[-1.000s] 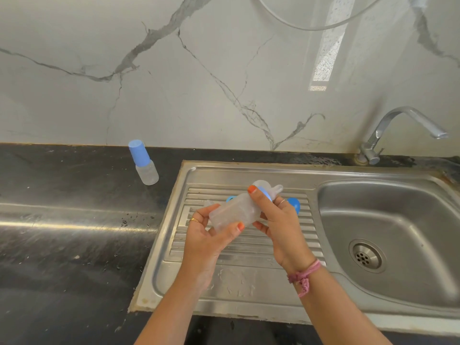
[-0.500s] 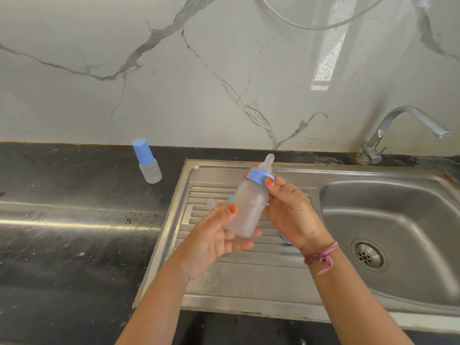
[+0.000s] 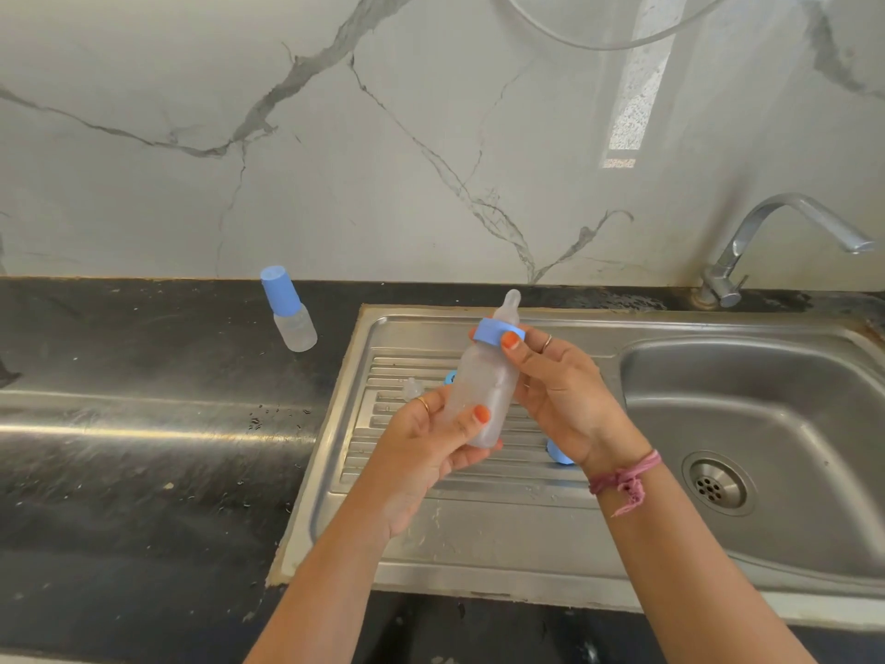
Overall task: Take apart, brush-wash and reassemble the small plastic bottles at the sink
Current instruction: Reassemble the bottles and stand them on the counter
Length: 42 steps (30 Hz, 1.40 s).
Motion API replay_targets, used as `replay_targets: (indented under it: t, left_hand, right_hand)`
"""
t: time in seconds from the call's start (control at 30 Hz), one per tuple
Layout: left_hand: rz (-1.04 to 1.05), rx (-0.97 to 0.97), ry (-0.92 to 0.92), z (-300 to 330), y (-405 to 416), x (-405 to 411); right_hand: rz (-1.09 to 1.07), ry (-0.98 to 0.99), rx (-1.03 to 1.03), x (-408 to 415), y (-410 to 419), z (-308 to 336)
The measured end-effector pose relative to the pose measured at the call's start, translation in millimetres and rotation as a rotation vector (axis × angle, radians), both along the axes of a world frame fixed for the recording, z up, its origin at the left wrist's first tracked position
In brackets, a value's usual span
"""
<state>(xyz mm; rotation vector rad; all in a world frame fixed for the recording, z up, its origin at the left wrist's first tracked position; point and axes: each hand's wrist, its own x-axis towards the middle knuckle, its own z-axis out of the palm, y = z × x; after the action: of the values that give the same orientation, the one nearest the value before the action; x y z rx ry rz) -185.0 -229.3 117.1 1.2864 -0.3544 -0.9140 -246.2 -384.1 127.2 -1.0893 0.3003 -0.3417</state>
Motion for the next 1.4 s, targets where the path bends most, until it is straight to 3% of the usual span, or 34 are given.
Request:
replay_targets:
  t: [0.3,0.43,0.6,1.03,1.4]
  left_hand:
    - [0.099,0.146,-0.239,2,-7,-9]
    - [0.079,0.151,-0.283,10,-6,-3]
    - [0.044,0.148,-0.254,11,-9,-2]
    - [0.161,0.245,-0.425,-3,-18,-5]
    - [0.18,0.243,-0.475,-6,-21,-7]
  right_hand:
    - [-0.169,0.016,-0.085,4,9,2]
    - [0.012,-0.063,0.035,-1,-1,8]
    - [0.136,-0.021,-0.029,0,-6,13]
    - [-0.084,0.102,0.005,2,7,7]
    - [-0.109,0.1,0.013,2,11,10]
